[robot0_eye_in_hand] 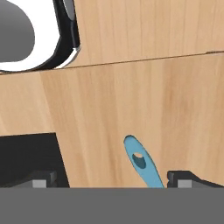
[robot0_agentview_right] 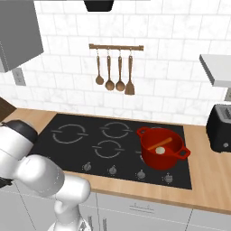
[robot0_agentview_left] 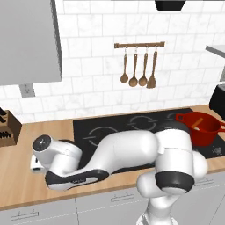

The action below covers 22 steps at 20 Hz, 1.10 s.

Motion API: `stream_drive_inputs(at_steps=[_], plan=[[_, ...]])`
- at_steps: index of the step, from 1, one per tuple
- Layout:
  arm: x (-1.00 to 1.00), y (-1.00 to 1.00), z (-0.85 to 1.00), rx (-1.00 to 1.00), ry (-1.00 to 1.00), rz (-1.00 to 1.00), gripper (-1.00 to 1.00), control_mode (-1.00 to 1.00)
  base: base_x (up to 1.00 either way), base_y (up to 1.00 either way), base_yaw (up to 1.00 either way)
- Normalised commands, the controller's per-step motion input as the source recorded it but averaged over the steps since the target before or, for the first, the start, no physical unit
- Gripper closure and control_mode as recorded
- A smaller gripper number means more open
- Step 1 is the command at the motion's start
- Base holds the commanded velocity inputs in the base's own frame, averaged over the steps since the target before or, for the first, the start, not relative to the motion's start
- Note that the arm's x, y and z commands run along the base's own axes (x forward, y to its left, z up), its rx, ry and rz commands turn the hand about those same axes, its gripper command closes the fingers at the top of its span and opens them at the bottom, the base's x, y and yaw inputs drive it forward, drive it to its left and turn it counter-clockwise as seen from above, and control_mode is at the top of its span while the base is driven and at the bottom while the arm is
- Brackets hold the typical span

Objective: Put the carrot and garlic in the pot. Retrieve the spatula and lightly stir the vegetables in the pot.

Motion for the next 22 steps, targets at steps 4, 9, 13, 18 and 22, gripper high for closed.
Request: stream_drive_inputs(at_steps=[4,9,13,18,22], plan=[[0.0,0.0,-0.31,0.0,0.0,0.0,-1.0,-1.0,0.0,0.0,0.0],[0.0,0.0,-0.27,0.0,0.0,0.0,-1.0,-1.0,0.0,0.0,0.0],[0.11,0.18,-0.12,0.0,0.0,0.0,-1.0,-1.0,0.0,0.0,0.0],[0.23,0.17,-0.11,0.0,0.0,0.0,-1.0,-1.0,0.0,0.0,0.0],[0.15,0.32,-0.13,-0.02,0.0,0.0,-1.0,-1.0,0.0,0.0,0.0]])
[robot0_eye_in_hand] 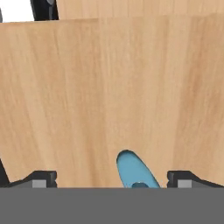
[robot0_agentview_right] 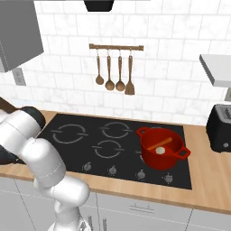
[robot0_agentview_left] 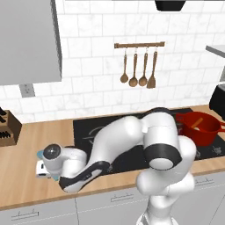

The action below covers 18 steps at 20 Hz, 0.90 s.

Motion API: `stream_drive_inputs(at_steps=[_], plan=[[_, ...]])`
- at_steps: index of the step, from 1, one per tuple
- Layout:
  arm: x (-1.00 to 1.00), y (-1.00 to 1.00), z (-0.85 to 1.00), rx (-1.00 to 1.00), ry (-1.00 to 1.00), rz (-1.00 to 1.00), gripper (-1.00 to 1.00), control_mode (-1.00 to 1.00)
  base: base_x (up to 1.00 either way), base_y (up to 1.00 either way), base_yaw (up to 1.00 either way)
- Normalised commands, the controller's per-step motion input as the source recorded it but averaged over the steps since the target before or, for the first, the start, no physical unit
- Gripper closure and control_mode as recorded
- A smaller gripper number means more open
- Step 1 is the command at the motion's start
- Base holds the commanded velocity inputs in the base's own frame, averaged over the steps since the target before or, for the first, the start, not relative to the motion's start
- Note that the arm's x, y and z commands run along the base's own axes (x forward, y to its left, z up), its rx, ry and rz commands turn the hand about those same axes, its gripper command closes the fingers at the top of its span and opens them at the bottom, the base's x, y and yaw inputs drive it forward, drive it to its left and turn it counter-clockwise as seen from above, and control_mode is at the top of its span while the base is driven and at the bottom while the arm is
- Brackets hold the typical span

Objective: Put the carrot and garlic in the pot. Retrieve the spatula and lightly stir the vegetables in the pot.

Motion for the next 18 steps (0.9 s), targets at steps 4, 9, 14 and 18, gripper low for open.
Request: stream_drive_inputs(at_steps=[4,9,14,18], plan=[[0.12,0.44,-0.1,-0.04,0.0,0.0,-1.0,-1.0,0.0,0.0,0.0],[0.11,0.45,-0.08,-0.05,0.0,0.0,-1.0,-1.0,0.0,0.0,0.0],[0.01,0.46,-0.19,-0.07,0.0,0.0,-1.0,-1.0,0.0,0.0,0.0],[0.0,0.15,-0.39,-0.04,0.0,0.0,1.0,-1.0,0.0,0.0,0.0]])
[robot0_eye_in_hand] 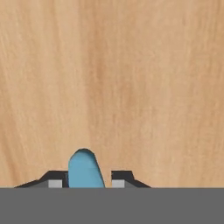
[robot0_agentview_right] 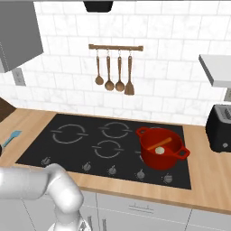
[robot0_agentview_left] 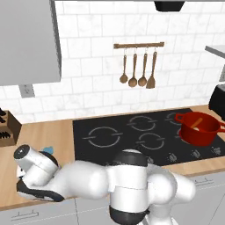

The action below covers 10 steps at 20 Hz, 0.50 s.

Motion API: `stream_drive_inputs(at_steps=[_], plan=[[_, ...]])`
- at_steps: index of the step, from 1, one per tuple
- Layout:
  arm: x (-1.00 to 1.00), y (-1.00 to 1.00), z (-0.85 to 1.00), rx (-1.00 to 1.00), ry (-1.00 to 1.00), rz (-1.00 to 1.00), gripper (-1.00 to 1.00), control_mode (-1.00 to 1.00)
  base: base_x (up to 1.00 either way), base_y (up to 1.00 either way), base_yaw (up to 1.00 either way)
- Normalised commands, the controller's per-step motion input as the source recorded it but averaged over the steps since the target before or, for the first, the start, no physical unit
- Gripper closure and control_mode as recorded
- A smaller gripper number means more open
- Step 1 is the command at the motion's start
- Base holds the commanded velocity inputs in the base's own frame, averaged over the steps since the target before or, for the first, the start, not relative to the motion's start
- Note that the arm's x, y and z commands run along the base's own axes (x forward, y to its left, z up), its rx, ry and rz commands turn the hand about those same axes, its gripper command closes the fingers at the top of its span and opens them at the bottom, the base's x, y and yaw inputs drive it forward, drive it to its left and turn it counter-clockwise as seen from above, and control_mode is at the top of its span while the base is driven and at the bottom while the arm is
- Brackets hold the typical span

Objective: Put the carrot and garlic in the pot. Retrieve the spatula and lightly stir the vegetables in the pot.

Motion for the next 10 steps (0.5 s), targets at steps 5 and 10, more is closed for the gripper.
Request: stream_drive_inputs(at_steps=[5,10], plan=[[0.0,-0.04,-0.39,0.0,0.0,0.0,1.0,-1.0,0.0,0.0,0.0],[-0.46,-0.2,0.39,0.1,-0.05,0.0,1.0,-1.0,0.0,0.0,0.0]])
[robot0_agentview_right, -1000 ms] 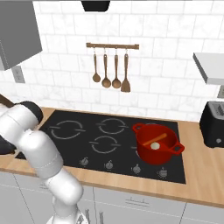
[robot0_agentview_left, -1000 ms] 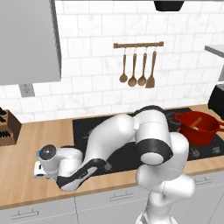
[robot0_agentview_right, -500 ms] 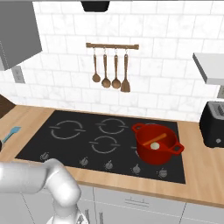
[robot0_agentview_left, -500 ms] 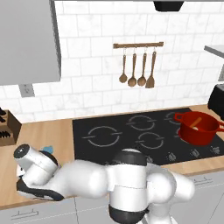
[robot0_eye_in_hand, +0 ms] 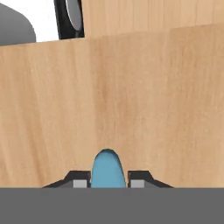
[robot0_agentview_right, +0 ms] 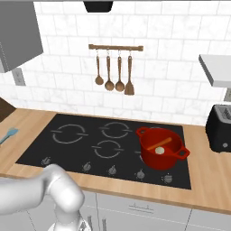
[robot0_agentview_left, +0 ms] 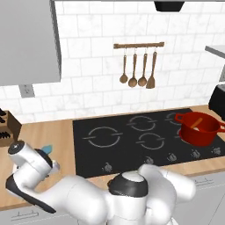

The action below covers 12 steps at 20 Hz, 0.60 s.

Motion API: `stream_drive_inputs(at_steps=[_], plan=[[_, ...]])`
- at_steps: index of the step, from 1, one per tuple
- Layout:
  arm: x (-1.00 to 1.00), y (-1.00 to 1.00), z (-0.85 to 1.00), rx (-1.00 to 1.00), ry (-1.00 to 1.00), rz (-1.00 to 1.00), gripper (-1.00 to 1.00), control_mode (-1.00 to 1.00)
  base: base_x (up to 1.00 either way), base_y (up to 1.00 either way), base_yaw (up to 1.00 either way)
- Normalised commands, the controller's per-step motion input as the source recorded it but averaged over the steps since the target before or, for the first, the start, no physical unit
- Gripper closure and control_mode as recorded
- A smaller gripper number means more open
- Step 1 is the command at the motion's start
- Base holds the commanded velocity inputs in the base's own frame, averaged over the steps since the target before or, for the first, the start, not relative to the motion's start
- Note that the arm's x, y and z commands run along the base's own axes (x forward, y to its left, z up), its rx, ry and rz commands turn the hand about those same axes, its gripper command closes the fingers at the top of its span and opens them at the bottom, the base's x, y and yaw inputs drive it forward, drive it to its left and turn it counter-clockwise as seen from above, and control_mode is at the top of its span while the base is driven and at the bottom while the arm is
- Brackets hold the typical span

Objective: Put the carrot and garlic in the pot. Retrieve the spatula and lightly stir the vegetables in the pot.

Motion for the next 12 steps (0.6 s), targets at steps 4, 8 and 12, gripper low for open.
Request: stream_drive_inputs(at_steps=[4,8,12], plan=[[-0.61,-0.43,1.0,0.3,-0.05,-0.09,1.0,-1.0,0.0,0.0,0.0],[-0.58,-0.57,1.0,0.39,0.01,-0.21,1.0,-1.0,0.0,0.0,0.0],[-0.48,-0.61,1.0,0.41,0.16,-0.3,1.0,-1.0,0.0,0.0,0.0]])
